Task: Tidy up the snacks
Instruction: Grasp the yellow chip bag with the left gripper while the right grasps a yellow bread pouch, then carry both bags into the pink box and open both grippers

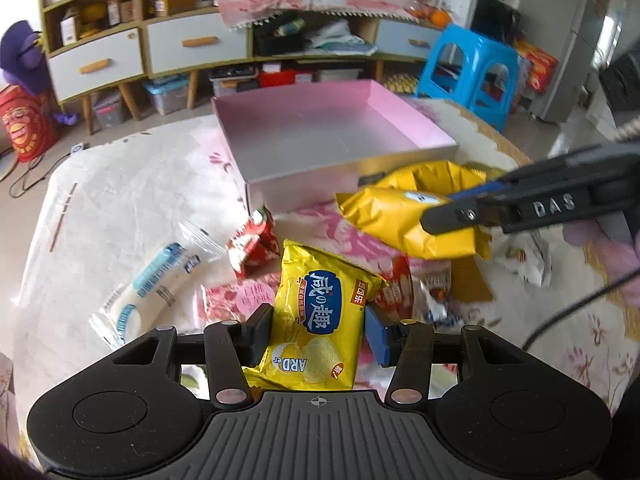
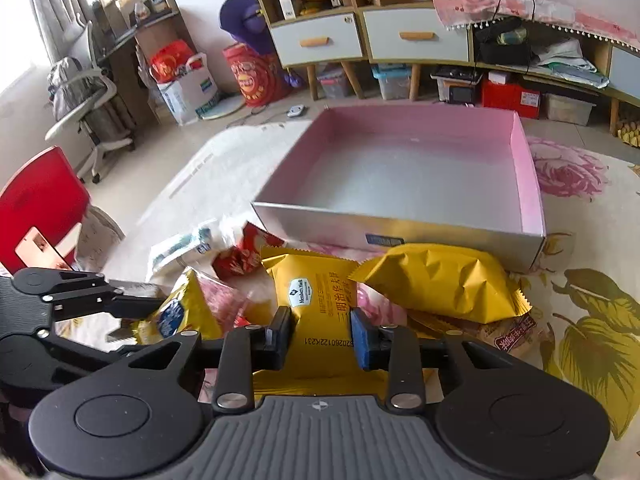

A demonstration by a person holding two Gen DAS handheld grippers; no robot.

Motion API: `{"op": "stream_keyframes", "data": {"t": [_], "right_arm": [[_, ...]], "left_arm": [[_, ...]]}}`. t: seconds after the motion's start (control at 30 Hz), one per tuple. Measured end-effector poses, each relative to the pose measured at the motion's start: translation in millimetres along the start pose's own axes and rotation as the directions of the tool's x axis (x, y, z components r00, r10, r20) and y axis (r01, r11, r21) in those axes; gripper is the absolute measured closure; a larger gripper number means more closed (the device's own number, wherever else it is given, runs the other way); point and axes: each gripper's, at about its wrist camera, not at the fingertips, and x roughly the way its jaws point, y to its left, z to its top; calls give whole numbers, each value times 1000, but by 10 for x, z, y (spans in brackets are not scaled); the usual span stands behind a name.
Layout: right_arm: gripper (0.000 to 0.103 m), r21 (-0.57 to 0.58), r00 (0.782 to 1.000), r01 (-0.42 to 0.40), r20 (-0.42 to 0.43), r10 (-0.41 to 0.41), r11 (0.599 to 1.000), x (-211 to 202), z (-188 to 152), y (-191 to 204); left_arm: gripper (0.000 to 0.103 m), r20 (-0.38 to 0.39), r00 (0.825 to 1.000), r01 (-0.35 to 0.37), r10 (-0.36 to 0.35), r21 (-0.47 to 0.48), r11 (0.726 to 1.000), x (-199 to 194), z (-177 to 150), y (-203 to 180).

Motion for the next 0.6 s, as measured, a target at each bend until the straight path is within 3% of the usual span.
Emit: {"op": "stream_keyframes", "data": {"t": [0.3, 0.6], "right_arm": [[80, 45, 997, -21, 68, 18, 999, -156, 141, 13], [80, 134, 986, 34, 155, -55, 990, -191, 345, -220]], "left_arm": [[56, 60, 998, -27, 32, -88, 996, -108, 233, 77], [56, 116, 991, -40, 62, -184, 982, -49, 559, 149]]}}
